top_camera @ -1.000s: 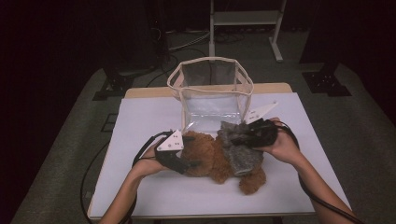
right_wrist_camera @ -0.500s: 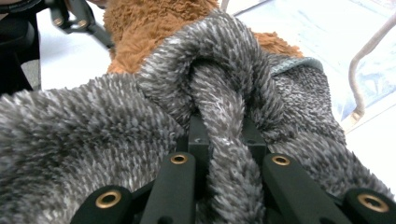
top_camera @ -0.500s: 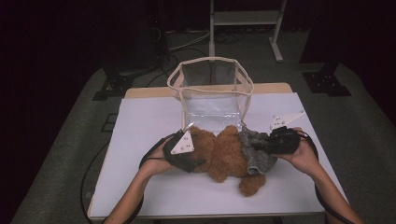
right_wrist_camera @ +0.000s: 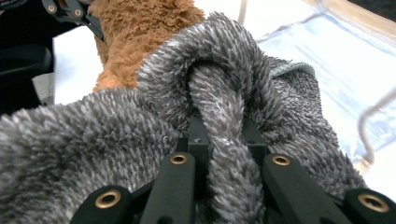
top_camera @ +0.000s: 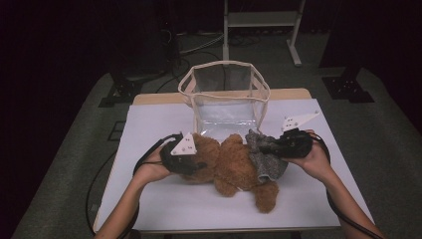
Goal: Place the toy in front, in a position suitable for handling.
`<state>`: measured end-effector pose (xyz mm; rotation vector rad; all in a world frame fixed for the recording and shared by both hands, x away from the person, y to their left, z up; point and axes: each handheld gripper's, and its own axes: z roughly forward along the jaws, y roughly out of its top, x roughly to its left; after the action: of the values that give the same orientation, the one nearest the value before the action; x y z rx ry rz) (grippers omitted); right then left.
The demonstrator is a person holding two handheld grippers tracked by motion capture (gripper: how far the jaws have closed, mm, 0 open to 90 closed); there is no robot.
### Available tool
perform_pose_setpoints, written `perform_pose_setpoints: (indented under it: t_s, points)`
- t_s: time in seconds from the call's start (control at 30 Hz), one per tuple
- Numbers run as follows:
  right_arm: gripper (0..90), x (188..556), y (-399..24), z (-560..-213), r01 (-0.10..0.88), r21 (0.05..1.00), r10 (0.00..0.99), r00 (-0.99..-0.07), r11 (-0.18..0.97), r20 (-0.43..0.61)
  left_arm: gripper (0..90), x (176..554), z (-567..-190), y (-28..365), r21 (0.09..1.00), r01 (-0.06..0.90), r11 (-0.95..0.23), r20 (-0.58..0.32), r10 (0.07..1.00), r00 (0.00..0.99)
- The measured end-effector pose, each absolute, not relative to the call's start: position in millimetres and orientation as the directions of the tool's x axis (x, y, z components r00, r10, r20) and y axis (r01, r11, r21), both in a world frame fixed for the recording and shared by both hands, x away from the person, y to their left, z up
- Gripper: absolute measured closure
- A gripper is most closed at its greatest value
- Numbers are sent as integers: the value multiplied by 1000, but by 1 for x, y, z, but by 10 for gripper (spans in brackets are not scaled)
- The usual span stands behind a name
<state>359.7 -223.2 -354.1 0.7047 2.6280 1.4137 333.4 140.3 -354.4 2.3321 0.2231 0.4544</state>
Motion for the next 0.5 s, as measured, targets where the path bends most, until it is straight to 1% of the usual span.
perform_pose_setpoints:
  t_s: [0.07,0.1,0.13,0.17,0.2,0.23,0.3,0.33,0.37,0.43,0.47,0.5]
  points:
    - [790,355,-223,-357,355,808,422,-895,470,148,422,327,-352,155,684,57,-727,238,297,924]
    - [790,355,-223,-357,355,808,422,-895,470,148,419,327,-352,155,684,57,-727,238,297,924]
    - [790,353,-224,-359,359,809,418,-895,466,156,419,325,-353,161,685,70,-726,230,306,924]
    - [790,349,-226,-368,376,808,406,-894,453,189,411,322,-356,172,685,103,-721,203,325,924]
    - [790,349,-226,-368,376,808,406,-894,453,189,402,322,-356,172,685,103,-721,203,325,924]
    - [790,347,-222,-378,388,812,382,-897,436,224,373,322,-359,176,687,119,-717,191,336,922]
    - [790,346,-213,-388,392,810,369,-899,435,237,299,324,-363,178,690,136,-711,176,347,921]
    - [791,346,-207,-393,395,806,367,-899,440,241,272,324,-363,177,689,131,-713,182,346,920]
    - [791,346,-207,-393,395,806,367,-899,440,241,272,325,-362,174,694,116,-711,198,342,918]
    - [791,350,-200,-395,397,807,372,-897,437,240,215,323,-355,168,723,83,-686,206,329,922]
    - [791,350,-200,-395,397,807,372,-897,437,240,215,322,-350,164,743,60,-667,212,319,924]
    - [791,353,-200,-393,398,814,376,-894,422,242,188,320,-344,152,758,22,-652,224,292,930]
